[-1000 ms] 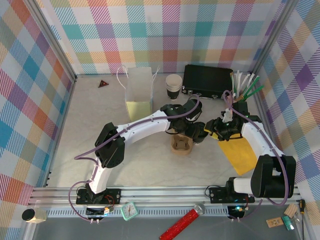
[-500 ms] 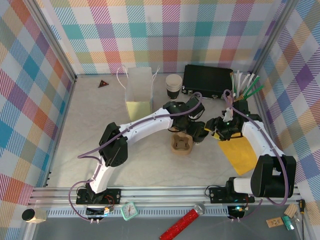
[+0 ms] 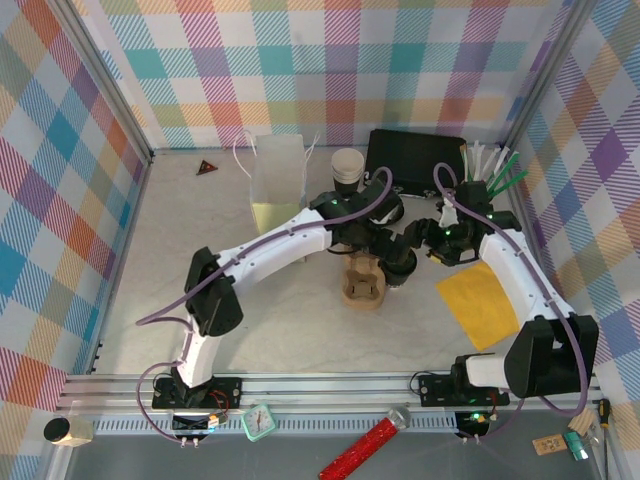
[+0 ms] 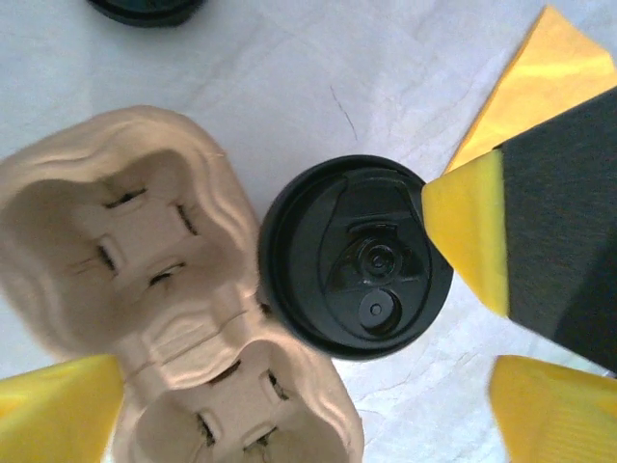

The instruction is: Pack the takeout coffee

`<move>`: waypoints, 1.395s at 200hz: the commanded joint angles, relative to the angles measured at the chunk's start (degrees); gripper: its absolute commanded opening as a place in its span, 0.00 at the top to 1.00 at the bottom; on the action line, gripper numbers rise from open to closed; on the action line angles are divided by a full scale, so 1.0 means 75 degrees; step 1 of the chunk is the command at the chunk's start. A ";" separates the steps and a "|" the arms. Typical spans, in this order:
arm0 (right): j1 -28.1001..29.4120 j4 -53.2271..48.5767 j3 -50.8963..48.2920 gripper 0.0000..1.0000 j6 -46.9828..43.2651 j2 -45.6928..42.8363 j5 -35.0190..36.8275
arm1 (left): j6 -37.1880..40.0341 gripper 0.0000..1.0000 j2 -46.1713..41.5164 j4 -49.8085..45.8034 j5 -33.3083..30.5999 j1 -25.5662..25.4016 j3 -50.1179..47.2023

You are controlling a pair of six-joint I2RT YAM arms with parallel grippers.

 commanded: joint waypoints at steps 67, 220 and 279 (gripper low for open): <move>0.2078 -0.1375 0.0839 0.30 -0.0139 0.0424 0.3067 | -0.0912 0.00 -0.2860 0.0757 -0.1800 0.0194 -0.2350; 0.2942 -0.1227 0.1140 0.00 -0.0307 0.2039 0.4125 | -0.1106 0.00 -0.3503 0.0571 -0.2275 0.0218 -0.2949; 0.2337 -0.1216 0.0789 0.04 -0.0424 0.1807 0.4413 | -0.1062 0.00 -0.3293 0.0560 -0.2172 0.0218 -0.2755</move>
